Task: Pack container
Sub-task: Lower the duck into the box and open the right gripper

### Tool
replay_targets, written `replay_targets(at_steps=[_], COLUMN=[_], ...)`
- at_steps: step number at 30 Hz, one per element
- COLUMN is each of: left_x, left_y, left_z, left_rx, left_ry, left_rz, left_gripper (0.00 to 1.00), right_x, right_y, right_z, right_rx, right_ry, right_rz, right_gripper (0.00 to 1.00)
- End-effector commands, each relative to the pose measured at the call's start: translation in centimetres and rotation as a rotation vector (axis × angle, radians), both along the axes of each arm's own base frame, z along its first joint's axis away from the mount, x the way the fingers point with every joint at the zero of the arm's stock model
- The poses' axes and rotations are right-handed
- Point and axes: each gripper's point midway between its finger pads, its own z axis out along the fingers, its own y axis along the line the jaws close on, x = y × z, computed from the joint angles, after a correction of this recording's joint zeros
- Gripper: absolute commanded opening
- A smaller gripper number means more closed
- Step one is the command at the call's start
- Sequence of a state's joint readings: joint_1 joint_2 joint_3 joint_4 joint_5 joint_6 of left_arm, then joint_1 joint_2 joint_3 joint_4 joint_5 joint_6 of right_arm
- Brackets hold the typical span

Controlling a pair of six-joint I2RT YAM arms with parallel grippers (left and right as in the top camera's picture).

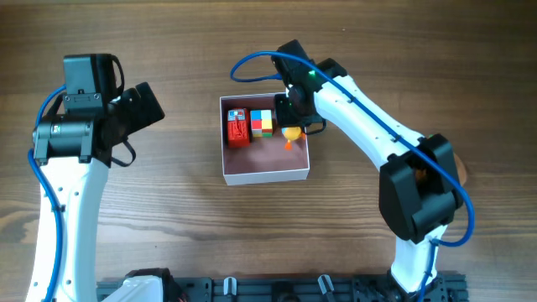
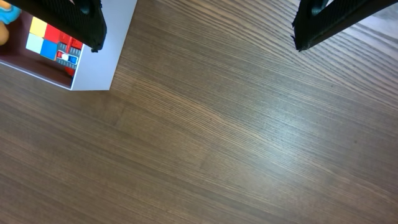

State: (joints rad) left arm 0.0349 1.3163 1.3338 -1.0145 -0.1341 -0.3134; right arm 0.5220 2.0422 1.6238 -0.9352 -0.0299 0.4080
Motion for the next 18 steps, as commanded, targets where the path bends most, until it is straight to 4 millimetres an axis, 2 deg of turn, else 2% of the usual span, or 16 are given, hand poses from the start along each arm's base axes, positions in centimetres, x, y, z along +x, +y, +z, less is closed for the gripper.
replay_targets(at_steps=[1, 3, 6, 7, 9, 10, 15, 18], left_x=[-0.06, -0.07, -0.07, -0.07, -0.07, -0.08, -0.07, -0.07], left_y=[0.31, 0.31, 0.31, 0.30, 0.30, 0.30, 0.30, 0.31], left_z=[0.46, 0.45, 0.45, 0.45, 0.45, 0.44, 0.45, 0.45], left_rx=[-0.002, -0.002, -0.002, -0.002, -0.002, -0.002, -0.002, -0.002], left_ry=[-0.015, -0.014, -0.014, -0.014, -0.014, -0.014, -0.014, -0.014], left_rz=[0.020, 0.020, 0.020, 0.020, 0.020, 0.020, 0.020, 0.020], left_gripper=[0.97, 0.98, 0.97, 0.97, 0.97, 0.98, 0.98, 0.98], right_x=[-0.28, -0.31, -0.26, -0.41, -0.42, -0.43, -0.50, -0.49], right_y=[0.30, 0.32, 0.46, 0.35, 0.34, 0.35, 0.31, 0.31], right_z=[-1.43, -1.85, -1.90, -1.94, -1.94, -1.94, -1.95, -1.94], right_rx=[0.003, 0.000, 0.005, 0.001, 0.001, 0.001, -0.001, -0.001], right_ry=[0.035, 0.043, 0.042, 0.049, 0.049, 0.049, 0.052, 0.051], right_rz=[-0.007, -0.007, -0.003, -0.004, -0.003, -0.004, -0.003, -0.003], right_gripper=[0.05, 0.08, 0.19, 0.30, 0.45, 0.49, 0.49, 0.46])
